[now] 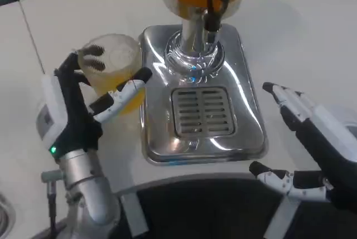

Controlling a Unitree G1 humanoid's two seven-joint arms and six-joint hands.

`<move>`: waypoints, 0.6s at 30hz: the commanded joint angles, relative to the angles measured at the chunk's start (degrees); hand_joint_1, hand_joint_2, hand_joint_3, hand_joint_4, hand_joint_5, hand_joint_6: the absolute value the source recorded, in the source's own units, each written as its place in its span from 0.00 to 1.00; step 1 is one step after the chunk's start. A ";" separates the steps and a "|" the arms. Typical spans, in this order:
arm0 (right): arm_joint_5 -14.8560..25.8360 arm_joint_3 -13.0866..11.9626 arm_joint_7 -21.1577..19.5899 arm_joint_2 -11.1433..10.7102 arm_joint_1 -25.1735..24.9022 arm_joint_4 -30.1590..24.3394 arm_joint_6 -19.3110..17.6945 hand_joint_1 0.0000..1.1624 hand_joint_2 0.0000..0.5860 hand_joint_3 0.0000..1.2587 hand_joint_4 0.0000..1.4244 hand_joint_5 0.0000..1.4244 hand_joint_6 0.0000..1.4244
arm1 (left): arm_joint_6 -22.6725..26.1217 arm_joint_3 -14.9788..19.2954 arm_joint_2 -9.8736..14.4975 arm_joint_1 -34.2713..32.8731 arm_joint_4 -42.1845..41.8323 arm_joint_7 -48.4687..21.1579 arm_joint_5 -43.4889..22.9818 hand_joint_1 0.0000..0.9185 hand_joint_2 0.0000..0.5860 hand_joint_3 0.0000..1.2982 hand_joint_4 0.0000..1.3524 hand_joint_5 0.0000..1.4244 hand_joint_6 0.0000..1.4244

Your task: Grasp the cup under the faucet to collect the drink, then remove the cup.

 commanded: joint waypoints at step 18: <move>1.15 -4.30 -16.68 -8.73 4.46 10.13 -19.98 0.42 0.70 0.00 0.00 0.00 0.00 | -0.78 1.35 -0.67 18.64 -31.58 -13.32 0.20 0.65 0.00 0.90 0.74 1.00 1.00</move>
